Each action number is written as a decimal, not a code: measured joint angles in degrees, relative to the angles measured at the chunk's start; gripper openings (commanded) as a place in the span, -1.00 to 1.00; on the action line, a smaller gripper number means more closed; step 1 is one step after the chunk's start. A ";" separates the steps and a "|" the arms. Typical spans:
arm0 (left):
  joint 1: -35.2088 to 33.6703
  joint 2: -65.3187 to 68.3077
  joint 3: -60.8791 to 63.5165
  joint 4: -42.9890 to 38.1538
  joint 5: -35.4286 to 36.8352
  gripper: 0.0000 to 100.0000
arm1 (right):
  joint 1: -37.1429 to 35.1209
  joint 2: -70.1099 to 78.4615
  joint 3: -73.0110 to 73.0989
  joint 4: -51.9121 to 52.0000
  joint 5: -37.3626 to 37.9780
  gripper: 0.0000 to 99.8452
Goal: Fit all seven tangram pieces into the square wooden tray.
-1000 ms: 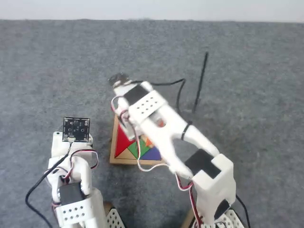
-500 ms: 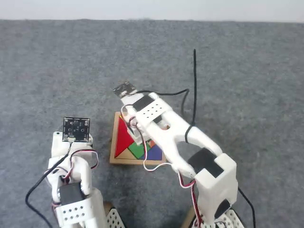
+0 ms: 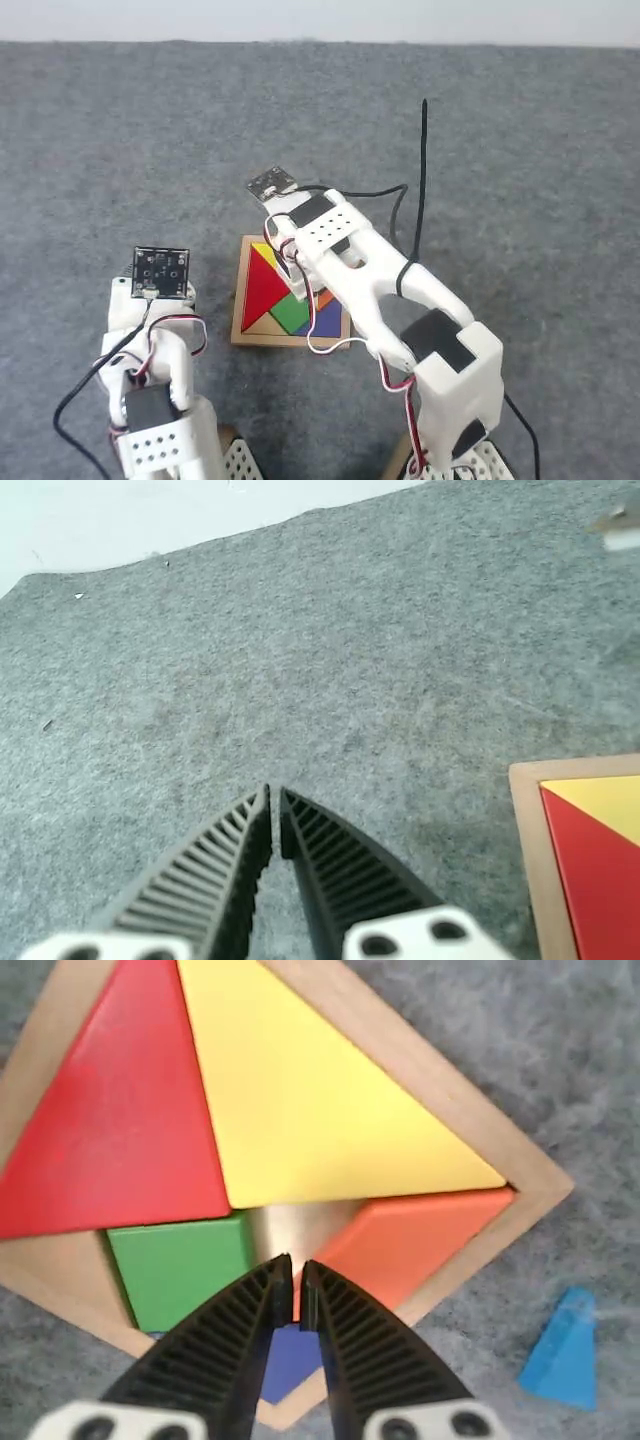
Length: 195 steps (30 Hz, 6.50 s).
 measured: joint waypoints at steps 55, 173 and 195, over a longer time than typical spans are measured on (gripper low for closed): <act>0.00 0.00 0.00 0.00 0.00 -0.97 | 25.58 -34.73 31.74 -9.49 25.49 -0.66; 0.00 0.00 0.00 0.00 0.00 -0.97 | 20.57 -8.70 20.04 -8.53 28.92 -0.80; 0.00 0.00 0.00 0.00 0.00 -0.97 | 23.03 -14.07 20.04 -1.58 26.99 -0.86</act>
